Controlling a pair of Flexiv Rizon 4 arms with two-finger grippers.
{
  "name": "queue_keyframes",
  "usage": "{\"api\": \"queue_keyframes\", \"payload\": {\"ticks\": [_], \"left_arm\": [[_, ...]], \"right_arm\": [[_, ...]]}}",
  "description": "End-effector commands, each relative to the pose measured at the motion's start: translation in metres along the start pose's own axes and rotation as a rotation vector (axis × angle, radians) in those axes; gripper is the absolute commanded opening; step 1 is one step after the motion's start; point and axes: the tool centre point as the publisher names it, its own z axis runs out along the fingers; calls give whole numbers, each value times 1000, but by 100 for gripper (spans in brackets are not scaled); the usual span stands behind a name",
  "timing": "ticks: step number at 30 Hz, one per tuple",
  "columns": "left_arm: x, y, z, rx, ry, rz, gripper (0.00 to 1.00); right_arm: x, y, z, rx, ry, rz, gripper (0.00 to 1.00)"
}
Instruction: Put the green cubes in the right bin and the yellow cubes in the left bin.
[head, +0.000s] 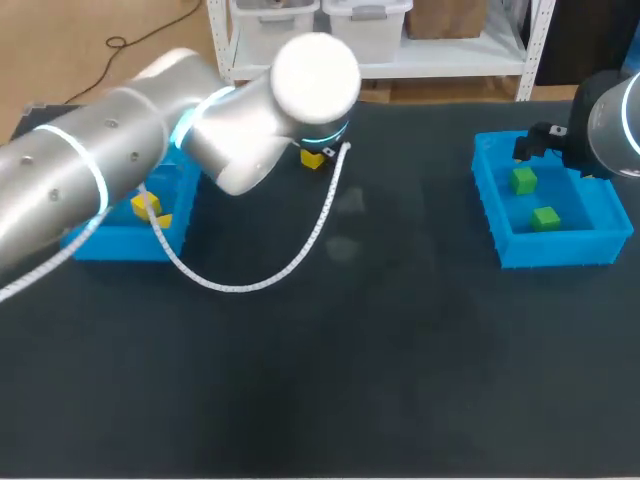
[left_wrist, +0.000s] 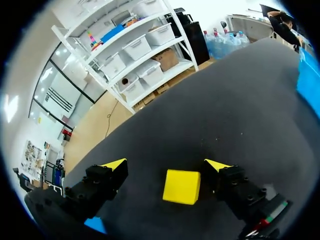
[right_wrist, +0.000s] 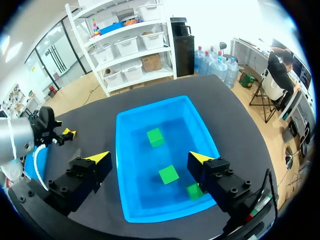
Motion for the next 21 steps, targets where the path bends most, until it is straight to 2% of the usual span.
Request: {"api": "queue_keyframes", "payload": {"ticks": [1, 2, 3, 4, 15, 21], "left_arm": [[-4, -3, 13, 23, 50, -5, 94], [-3, -3, 13, 24, 52, -6, 45], [-2, -3, 14, 25, 54, -6, 13], [-1, -3, 14, 25, 55, -6, 0], [0, 2, 12, 60, 76, -12, 0], [0, 4, 8, 30, 44, 1, 0]], "right_arm": [[2, -1, 0, -2, -9, 1, 100], [2, -1, 0, -2, -9, 1, 100], [2, -1, 0, -2, -9, 1, 100], [2, -1, 0, -2, -9, 1, 100], [2, -1, 0, -2, -9, 1, 100], [2, -1, 0, -2, -9, 1, 100]]}}
